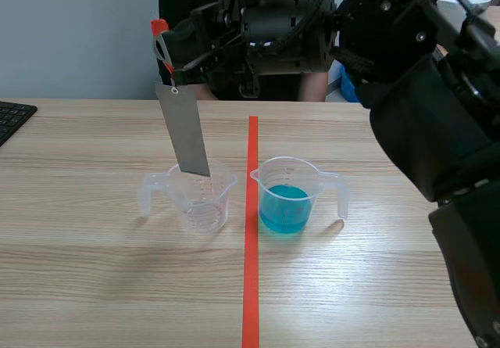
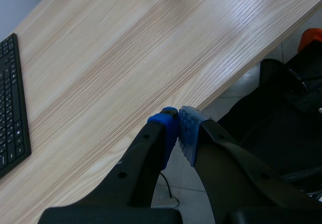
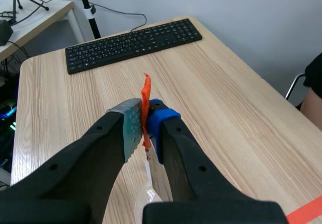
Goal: Do the redox reaction experiment.
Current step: 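Put the plate into the left beaker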
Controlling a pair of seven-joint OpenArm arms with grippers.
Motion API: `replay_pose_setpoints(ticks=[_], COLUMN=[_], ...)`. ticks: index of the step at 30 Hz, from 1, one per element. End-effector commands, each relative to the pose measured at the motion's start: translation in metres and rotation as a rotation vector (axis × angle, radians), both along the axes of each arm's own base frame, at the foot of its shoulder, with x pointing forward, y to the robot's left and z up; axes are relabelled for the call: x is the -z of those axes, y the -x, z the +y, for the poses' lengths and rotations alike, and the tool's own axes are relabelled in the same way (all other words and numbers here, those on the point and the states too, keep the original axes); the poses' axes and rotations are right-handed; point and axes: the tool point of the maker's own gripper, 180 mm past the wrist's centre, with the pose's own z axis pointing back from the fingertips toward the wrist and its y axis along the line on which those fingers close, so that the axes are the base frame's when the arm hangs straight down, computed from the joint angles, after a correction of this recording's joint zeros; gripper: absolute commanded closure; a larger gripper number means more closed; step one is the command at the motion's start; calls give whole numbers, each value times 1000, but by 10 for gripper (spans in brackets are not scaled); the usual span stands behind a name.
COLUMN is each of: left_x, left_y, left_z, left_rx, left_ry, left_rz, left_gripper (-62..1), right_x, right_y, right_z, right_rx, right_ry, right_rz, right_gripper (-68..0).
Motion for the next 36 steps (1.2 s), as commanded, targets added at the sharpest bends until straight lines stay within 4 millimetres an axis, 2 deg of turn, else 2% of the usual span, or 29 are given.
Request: replay_pose_setpoints(ticks=[1, 8, 13, 20, 27, 36], left_x=[-4, 5, 16, 19, 27, 22], left_y=[-2, 1, 5, 6, 10, 7], left_z=[2, 8, 17, 19, 27, 22], left_rx=[-1, -28, -64, -73, -104, -86], left_ry=[-2, -27, -68, -78, -113, -90], left_rz=[-16, 31, 92, 107, 159, 125], left_gripper=[-40, -40, -40, -40, -40, -40], right_x=[-12, 13, 34, 57, 59, 59], right_y=[-4, -12, -11, -7, -9, -16], right_z=[1, 1, 8, 15, 16, 14], right_rx=[-1, 15, 8, -9, -7, 0], right_ry=[-33, -14, 20, 70, 97, 155], right_rz=[-27, 1, 13, 1, -60, -122], right_gripper=[-15, -15, -15, -15, -15, -15])
